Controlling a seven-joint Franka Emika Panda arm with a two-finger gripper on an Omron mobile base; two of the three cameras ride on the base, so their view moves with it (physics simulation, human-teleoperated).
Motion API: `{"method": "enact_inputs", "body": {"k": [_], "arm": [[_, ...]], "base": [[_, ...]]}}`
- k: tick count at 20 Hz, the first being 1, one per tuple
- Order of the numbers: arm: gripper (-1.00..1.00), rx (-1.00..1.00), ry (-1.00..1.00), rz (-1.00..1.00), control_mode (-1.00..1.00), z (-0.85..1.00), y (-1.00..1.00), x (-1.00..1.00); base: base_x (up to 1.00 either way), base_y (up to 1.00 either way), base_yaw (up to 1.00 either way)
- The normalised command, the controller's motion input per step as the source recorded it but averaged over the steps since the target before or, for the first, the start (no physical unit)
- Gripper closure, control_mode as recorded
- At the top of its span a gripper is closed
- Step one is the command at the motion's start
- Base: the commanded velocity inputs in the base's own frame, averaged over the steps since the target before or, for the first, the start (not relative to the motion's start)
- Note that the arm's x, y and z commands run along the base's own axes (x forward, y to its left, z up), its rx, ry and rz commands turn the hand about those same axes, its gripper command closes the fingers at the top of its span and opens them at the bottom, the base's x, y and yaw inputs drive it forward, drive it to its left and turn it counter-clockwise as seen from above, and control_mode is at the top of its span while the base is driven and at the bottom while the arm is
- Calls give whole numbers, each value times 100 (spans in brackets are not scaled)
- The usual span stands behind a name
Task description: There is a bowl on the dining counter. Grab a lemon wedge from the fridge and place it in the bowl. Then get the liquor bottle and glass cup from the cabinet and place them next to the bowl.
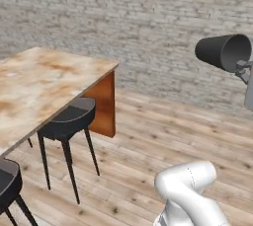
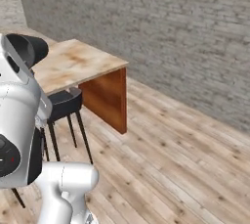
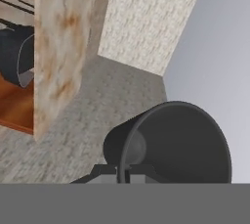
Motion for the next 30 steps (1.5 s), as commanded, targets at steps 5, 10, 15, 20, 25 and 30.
{"method": "enact_inputs", "body": {"k": [5, 10, 15, 20, 25, 30], "arm": [[100, 0, 0, 0, 100, 0, 0, 0], [100, 0, 0, 0, 100, 0, 0, 0], [100, 0, 0, 0, 100, 0, 0, 0], [100, 0, 0, 0, 100, 0, 0, 0], [100, 0, 0, 0, 100, 0, 0, 0], [100, 0, 0, 0, 100, 0, 0, 0]], "base": [[100, -59, 21], [100, -57, 22], [100, -53, 22], [100, -49, 23], [100, -27, 37], [100, -26, 44]]}}
